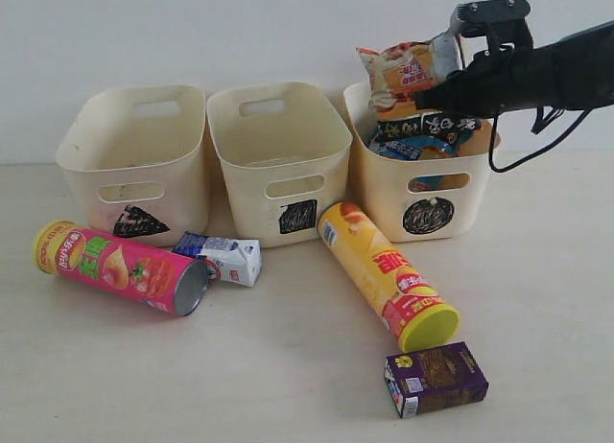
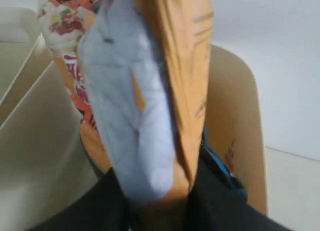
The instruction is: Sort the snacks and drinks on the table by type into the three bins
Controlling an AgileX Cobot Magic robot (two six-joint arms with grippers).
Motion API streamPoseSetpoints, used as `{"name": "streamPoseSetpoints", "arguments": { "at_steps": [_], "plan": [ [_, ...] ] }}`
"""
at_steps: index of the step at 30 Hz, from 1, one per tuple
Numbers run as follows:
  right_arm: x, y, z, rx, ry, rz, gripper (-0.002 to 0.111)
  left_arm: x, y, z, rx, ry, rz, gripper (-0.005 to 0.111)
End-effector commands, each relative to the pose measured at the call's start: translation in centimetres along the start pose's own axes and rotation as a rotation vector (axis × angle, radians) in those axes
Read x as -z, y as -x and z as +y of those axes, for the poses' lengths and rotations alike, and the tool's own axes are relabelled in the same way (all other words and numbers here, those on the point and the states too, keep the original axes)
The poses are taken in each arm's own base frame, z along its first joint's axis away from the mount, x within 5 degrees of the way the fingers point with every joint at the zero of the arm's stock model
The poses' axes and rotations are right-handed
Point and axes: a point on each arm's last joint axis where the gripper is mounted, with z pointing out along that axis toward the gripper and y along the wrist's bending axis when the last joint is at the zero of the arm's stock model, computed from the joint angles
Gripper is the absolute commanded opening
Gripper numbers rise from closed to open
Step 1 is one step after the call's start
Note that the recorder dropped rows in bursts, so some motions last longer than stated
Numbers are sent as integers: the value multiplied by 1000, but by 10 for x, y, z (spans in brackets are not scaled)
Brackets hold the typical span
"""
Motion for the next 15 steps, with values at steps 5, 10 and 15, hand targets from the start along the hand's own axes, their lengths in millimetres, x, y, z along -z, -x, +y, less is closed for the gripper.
{"name": "streamPoseSetpoints", "arguments": {
  "at_steps": [5,10,15],
  "plan": [
    [7,12,0,-6,-15,-37,94,0,-1,0,-5,1,-4,4],
    [38,44,-1,64,-71,-121,46,0,-1,0,-5,1,-4,4],
    [55,53,15,238,62,-90,0,0,-1,0,-5,1,-4,4]
  ]
}}
